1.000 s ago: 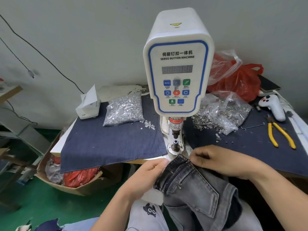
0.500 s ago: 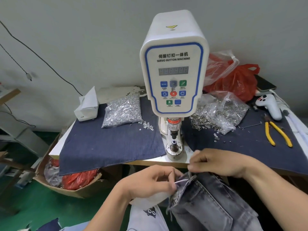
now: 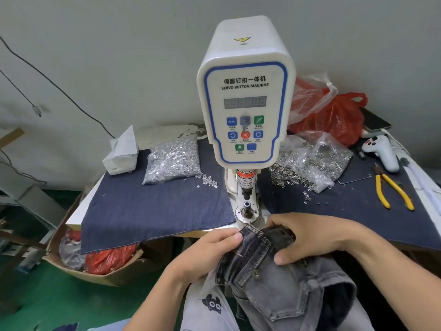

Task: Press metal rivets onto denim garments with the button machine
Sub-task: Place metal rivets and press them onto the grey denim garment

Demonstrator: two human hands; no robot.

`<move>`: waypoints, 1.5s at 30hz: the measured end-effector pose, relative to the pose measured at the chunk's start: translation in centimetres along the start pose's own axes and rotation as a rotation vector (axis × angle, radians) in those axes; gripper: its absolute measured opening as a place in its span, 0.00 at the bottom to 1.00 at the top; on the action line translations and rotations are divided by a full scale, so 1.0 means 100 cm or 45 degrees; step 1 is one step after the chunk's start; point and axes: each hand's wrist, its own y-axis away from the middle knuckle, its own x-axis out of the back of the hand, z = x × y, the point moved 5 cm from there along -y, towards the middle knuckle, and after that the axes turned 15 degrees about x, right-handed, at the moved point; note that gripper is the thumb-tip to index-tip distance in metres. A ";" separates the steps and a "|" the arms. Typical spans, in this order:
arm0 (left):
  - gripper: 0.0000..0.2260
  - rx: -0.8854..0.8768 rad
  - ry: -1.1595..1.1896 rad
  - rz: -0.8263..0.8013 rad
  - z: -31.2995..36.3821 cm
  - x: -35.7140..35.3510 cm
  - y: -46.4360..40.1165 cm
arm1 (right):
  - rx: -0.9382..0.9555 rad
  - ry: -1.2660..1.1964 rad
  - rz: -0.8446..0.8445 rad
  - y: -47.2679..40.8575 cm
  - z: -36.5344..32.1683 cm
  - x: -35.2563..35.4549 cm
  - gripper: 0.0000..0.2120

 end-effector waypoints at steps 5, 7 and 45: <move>0.17 0.037 0.012 0.047 -0.005 0.003 -0.016 | -0.055 -0.077 0.101 0.002 0.014 0.005 0.19; 0.15 0.008 0.029 0.093 -0.002 0.003 -0.020 | -0.041 -0.091 0.120 0.001 0.019 0.005 0.15; 0.17 -0.121 -0.256 0.284 0.017 0.041 -0.031 | -0.470 0.595 1.139 -0.028 0.080 0.087 0.14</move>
